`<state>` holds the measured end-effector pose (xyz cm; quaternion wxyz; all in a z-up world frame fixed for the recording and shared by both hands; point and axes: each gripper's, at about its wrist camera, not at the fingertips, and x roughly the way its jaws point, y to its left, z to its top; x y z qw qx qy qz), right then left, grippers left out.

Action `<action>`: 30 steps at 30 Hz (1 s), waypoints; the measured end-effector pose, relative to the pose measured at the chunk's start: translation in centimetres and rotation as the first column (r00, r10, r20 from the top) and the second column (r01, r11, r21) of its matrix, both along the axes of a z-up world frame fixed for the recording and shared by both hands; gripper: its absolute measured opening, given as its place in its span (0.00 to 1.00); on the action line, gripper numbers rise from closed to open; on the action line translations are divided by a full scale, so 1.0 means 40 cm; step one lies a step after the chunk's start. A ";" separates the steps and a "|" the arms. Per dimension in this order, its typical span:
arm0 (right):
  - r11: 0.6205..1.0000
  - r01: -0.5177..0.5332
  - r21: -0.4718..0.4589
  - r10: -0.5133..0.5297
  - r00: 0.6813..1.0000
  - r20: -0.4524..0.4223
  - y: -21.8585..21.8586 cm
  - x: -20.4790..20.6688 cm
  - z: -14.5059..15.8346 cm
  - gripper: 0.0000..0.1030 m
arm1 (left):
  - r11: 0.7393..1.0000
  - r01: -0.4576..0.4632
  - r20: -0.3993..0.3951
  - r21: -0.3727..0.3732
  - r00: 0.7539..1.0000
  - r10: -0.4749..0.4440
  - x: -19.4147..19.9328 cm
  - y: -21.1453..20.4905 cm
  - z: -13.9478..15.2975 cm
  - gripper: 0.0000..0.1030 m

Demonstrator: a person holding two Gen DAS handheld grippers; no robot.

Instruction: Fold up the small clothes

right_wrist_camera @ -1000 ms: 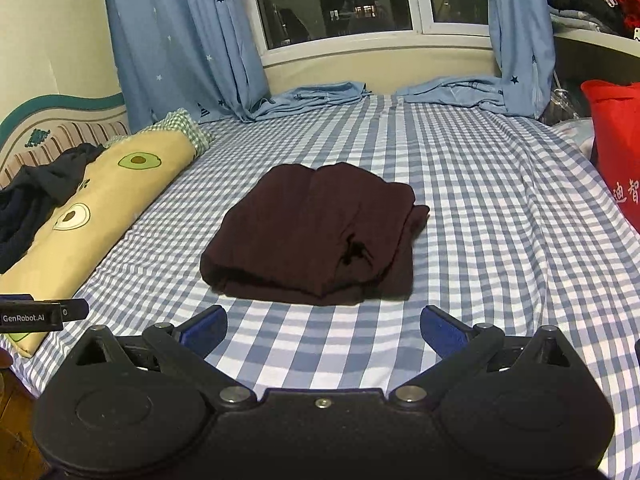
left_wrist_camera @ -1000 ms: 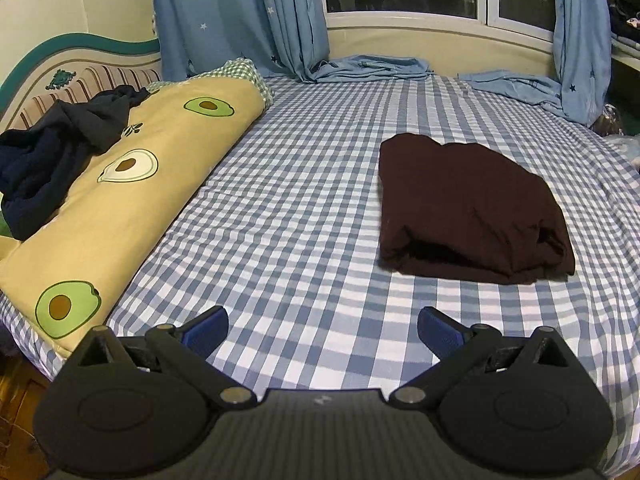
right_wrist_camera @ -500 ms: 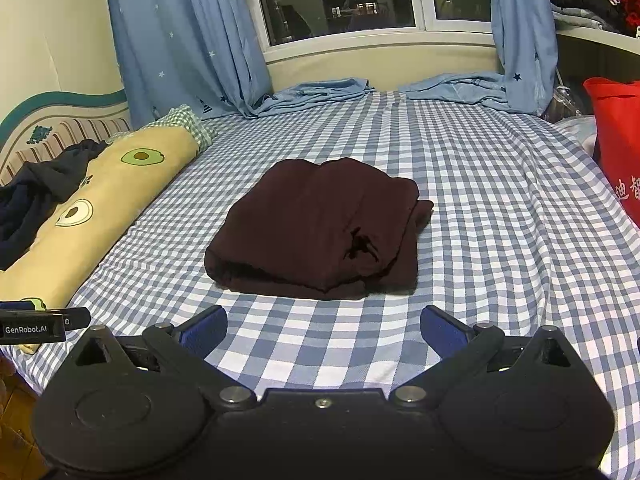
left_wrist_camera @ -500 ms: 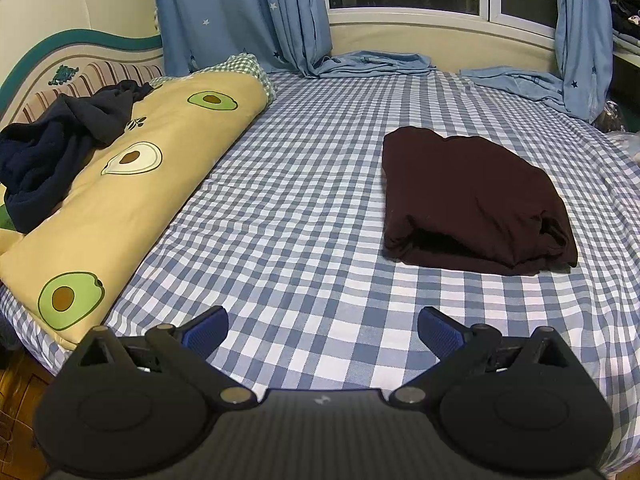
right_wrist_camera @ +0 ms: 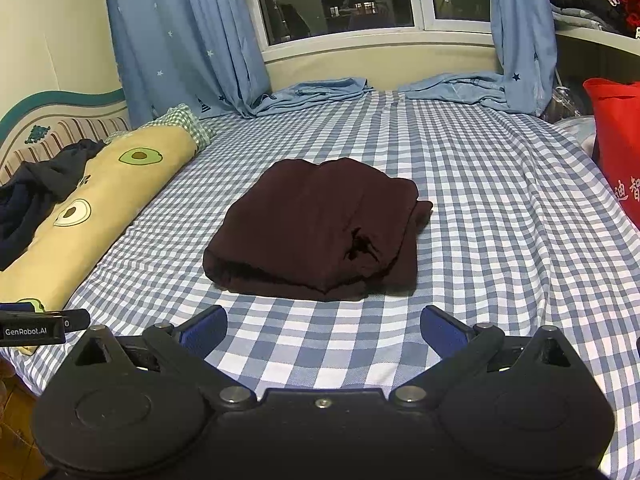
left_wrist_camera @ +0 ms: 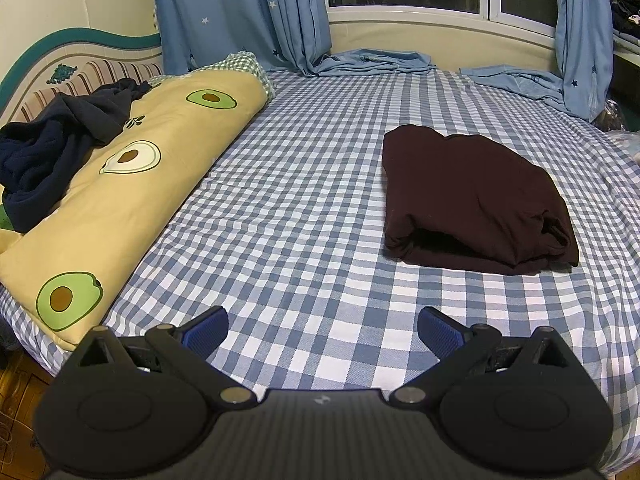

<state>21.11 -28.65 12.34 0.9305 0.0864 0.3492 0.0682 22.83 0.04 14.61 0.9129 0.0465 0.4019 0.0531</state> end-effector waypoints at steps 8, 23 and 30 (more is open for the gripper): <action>1.000 0.000 0.000 0.000 1.000 0.000 0.000 0.001 0.000 0.99 | 1.000 -0.001 0.000 -0.002 1.000 0.001 0.001 -0.001 0.000 0.99; 1.000 -0.005 -0.002 0.005 1.000 0.000 0.009 0.012 -0.002 0.99 | 1.000 -0.002 0.000 -0.003 1.000 0.002 0.003 0.006 -0.003 0.99; 1.000 -0.004 -0.002 0.004 1.000 -0.001 0.009 0.012 -0.003 0.99 | 1.000 -0.004 -0.001 -0.005 1.000 0.004 0.003 0.004 -0.004 0.99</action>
